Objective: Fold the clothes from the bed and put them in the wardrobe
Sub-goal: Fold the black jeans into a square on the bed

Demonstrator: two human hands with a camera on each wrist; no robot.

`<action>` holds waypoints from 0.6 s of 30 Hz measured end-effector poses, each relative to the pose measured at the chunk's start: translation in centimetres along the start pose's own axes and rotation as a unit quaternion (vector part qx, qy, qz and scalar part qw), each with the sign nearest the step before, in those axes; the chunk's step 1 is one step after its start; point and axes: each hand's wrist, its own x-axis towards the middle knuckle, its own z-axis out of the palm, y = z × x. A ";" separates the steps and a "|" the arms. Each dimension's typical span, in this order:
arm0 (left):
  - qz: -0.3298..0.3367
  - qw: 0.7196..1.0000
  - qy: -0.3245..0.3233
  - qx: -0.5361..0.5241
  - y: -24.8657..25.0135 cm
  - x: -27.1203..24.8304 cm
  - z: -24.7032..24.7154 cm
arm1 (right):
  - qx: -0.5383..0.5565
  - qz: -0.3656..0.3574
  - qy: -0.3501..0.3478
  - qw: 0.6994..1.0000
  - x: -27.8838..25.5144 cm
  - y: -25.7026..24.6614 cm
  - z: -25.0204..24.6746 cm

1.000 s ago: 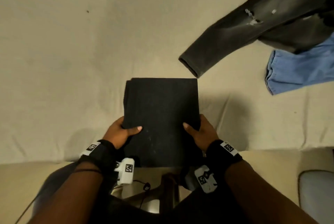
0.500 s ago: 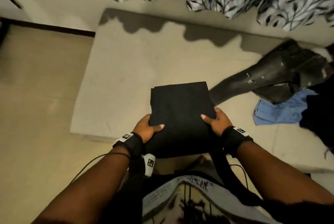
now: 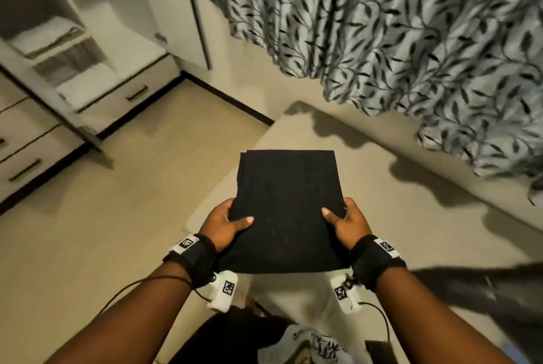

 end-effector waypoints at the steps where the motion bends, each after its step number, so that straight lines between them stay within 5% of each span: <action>1: 0.002 1.000 0.025 -0.011 0.3 -0.7 -0.9 | -0.007 -0.010 -0.018 1.000 0.5 -1.3 0.8; 9: 0.022 0.985 0.158 -0.072 1.1 -4.5 -8.8 | -0.048 -0.070 -0.108 0.990 1.4 -8.9 9.5; 18: 0.049 0.967 0.227 -0.100 1.8 -4.7 -23.3 | -0.101 -0.118 -0.180 0.971 2.5 -18.8 24.3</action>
